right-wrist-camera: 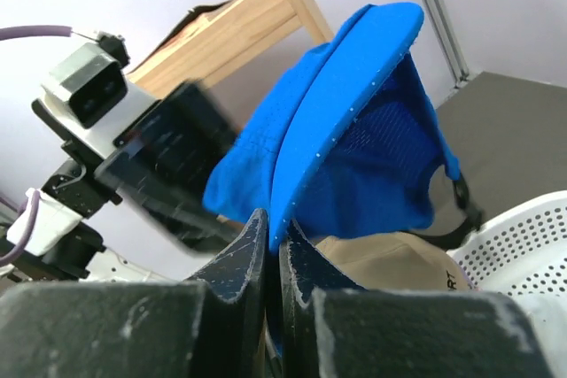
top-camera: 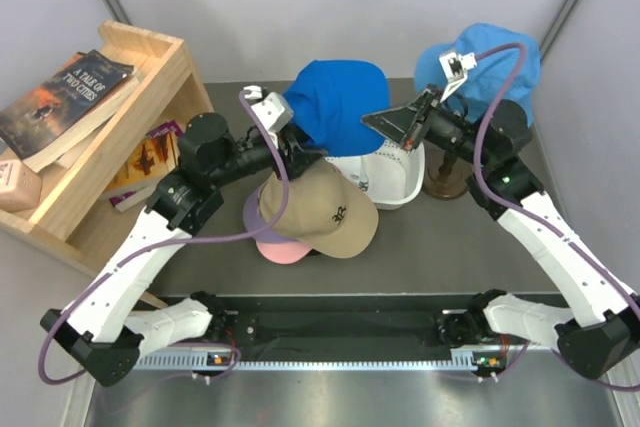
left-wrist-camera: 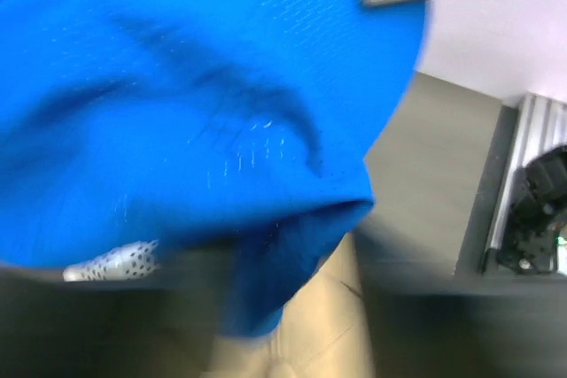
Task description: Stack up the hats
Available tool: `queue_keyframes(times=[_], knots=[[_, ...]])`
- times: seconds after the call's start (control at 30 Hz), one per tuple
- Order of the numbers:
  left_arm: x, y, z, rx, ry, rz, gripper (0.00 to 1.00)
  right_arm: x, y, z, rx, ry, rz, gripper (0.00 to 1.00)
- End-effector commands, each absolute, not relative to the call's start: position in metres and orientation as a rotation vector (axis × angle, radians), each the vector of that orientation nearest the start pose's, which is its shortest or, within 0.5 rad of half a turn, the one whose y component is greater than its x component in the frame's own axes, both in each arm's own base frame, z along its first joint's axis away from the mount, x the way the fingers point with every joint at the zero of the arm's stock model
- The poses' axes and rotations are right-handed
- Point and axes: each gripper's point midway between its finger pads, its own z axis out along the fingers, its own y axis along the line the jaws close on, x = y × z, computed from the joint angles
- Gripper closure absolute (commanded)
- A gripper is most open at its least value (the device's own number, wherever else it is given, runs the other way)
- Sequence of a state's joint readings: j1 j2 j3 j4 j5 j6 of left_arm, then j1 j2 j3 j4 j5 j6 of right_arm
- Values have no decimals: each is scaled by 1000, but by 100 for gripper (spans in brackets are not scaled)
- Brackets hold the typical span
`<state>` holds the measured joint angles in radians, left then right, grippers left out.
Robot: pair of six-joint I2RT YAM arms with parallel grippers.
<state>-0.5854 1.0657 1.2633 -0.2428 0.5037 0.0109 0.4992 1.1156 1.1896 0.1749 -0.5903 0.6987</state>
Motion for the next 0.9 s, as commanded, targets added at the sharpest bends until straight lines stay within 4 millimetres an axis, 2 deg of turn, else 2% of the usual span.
queue_keyframes(times=[0.0, 0.03, 0.07, 0.1, 0.13, 0.17, 0.2, 0.23, 0.27, 0.37, 0.43, 0.47, 0.5, 0.53, 0.57, 0.6, 0.7, 0.8, 0.87], knots=[[252, -216, 436, 695, 1384, -591, 20, 223, 252, 489, -400, 1294, 1383, 100], [256, -204, 440, 637, 1389, -535, 10, 224, 247, 491, -362, 1289, 1372, 100], [254, -189, 451, 580, 1367, -486, 3, 217, 241, 499, -346, 1262, 1368, 100], [264, -162, 456, 446, 1383, -373, 1, 215, 238, 502, -325, 1254, 1369, 100], [268, -149, 461, 355, 1362, -342, 1, 214, 234, 506, -292, 1233, 1375, 100], [260, -130, 474, 270, 1315, -316, 1, 209, 231, 511, -283, 1208, 1392, 100], [260, -113, 477, 190, 1298, -270, 1, 208, 230, 514, -251, 1198, 1427, 100], [260, -110, 470, 188, 1291, -253, 1, 208, 232, 509, -240, 1202, 1450, 100], [252, -103, 478, 161, 1250, -258, 1, 205, 237, 512, -255, 1175, 1479, 100], [251, -94, 475, 114, 1246, -241, 1, 210, 257, 501, -253, 1213, 1519, 100], [252, -86, 470, 73, 1250, -214, 1, 200, 278, 497, -277, 1217, 1567, 100], [250, -82, 474, 57, 1233, -212, 1, 191, 295, 495, -304, 1219, 1610, 100], [249, -79, 474, 43, 1227, -209, 1, 190, 301, 497, -307, 1208, 1609, 100], [247, -78, 474, 33, 1225, -211, 1, 191, 313, 490, -319, 1229, 1619, 100], [245, -75, 475, 23, 1219, -210, 1, 182, 324, 489, -345, 1229, 1650, 100], [243, -74, 476, 19, 1215, -214, 1, 178, 328, 494, -357, 1206, 1667, 100], [239, -69, 479, 1, 1203, -217, 1, 173, 343, 488, -360, 1215, 1715, 100], [234, -65, 488, -23, 1163, -235, 1, 174, 353, 466, -344, 1274, 1741, 100], [233, -65, 488, -28, 1159, -238, 1, 177, 357, 438, -325, 1336, 1749, 100]])
